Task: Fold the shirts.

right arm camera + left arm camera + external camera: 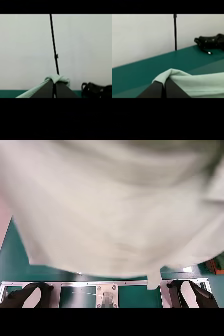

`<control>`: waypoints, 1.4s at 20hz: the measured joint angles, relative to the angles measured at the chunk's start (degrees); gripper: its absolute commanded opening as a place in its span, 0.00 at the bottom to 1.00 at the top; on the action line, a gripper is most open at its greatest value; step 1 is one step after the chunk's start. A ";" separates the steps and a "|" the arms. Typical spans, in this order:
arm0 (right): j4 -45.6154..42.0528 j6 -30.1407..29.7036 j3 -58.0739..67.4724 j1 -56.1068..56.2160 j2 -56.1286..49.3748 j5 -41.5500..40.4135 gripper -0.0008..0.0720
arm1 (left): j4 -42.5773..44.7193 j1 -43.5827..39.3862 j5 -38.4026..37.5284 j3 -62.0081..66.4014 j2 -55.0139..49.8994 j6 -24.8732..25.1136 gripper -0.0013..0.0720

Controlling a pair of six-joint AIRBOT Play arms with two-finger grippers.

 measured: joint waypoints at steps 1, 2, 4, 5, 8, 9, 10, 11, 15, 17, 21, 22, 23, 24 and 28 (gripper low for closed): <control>1.05 -0.90 -3.67 0.48 -0.96 -0.02 0.03 | -1.14 -0.02 -0.07 -3.48 -1.66 0.13 0.05; 2.01 -2.10 -7.80 1.42 -2.25 -0.07 0.03 | -2.36 -0.02 -0.15 -6.75 -3.50 0.63 0.05; 3.34 -4.81 -15.45 4.13 -5.77 -1.01 0.03 | -5.14 -0.02 -0.04 -13.42 -8.33 2.38 0.05; 3.72 -6.10 -18.75 5.68 -8.13 -2.05 0.03 | -6.10 -0.02 0.17 -16.41 -11.04 3.19 0.05; 4.72 -9.55 -25.33 10.56 -18.47 -6.78 0.03 | -8.00 -0.02 2.80 -22.88 -21.00 4.83 0.05; 5.18 -10.23 -26.18 11.69 -22.40 -8.39 0.03 | -8.63 -0.02 3.85 -24.04 -24.59 5.16 0.05; 5.99 -10.78 -26.45 12.61 -26.82 -10.03 0.03 | -9.25 -0.02 4.90 -24.81 -27.82 5.40 0.05; 7.13 -11.19 -25.94 13.25 -31.34 -11.47 0.03 | -9.97 -0.02 6.34 -25.42 -31.19 5.57 0.05; 10.54 -11.96 -18.47 14.45 -47.56 -13.40 0.03 | -13.81 -0.02 13.42 -26.51 -40.48 6.58 0.05; 11.26 -12.04 -13.60 14.69 -53.51 -13.14 0.03 | -15.63 -0.04 17.22 -26.71 -42.82 7.74 0.05; 11.87 -12.13 -6.16 14.71 -59.98 -12.11 0.03 | -17.49 -0.07 22.38 -26.34 -44.74 9.64 0.05; 11.78 -12.15 -5.27 14.47 -60.54 -11.45 0.03 | -17.42 -0.07 22.56 -26.29 -44.96 9.86 0.05; 11.17 -12.13 -4.59 14.12 -61.05 -10.27 0.03 | -16.79 -0.07 22.43 -26.27 -45.13 10.05 0.05; 10.03 -11.89 -4.15 13.77 -61.40 -8.87 0.02 | -16.17 -0.04 21.81 -26.18 -45.22 10.19 0.05; 1.09 -8.31 -5.16 12.59 -60.72 -2.56 0.02 | -11.80 -0.04 16.15 -26.45 -45.40 10.25 0.05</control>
